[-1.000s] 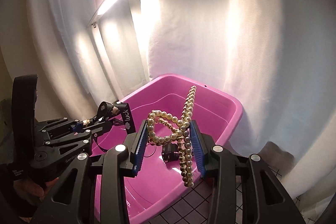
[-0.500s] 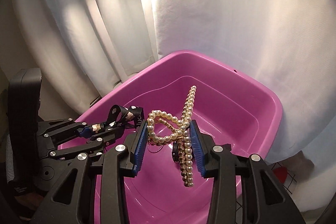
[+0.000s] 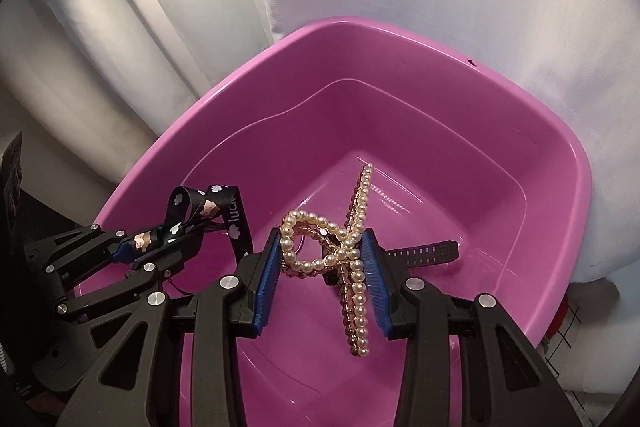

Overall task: Organize jewelry
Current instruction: 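Open the left tool dropping the strap while the right tool releases the pearl clip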

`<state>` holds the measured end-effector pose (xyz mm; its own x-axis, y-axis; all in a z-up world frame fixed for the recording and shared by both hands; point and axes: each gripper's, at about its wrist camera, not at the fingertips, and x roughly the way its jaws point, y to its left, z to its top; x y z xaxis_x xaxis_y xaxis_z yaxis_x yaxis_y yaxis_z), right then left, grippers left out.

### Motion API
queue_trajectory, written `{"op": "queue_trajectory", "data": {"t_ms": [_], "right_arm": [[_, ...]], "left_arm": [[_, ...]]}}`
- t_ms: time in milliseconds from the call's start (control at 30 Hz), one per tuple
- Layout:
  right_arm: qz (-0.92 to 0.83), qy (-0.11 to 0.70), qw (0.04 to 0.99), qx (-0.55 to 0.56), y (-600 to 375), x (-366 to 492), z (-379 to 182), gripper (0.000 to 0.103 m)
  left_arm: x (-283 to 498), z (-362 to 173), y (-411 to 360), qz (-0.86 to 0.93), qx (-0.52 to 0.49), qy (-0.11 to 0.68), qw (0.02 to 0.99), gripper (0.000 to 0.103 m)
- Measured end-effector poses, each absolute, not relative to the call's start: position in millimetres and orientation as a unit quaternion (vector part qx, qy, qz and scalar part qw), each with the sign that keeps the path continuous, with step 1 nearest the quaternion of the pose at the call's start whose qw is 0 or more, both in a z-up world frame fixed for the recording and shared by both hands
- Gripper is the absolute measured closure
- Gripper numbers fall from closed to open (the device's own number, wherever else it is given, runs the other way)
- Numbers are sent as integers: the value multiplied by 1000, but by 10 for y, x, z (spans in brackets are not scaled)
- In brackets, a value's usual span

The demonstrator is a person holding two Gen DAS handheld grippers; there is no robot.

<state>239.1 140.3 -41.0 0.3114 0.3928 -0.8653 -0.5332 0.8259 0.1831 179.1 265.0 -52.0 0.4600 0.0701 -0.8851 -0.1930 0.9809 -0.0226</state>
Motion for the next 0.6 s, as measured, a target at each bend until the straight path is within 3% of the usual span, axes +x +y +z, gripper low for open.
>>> {"op": "queue_trajectory", "data": {"t_ms": [600], "right_arm": [[252,562,784,-73,1458,2696,-753,64]], "left_arm": [[1785,-573,2684,97,-67,527,841,83]]}}
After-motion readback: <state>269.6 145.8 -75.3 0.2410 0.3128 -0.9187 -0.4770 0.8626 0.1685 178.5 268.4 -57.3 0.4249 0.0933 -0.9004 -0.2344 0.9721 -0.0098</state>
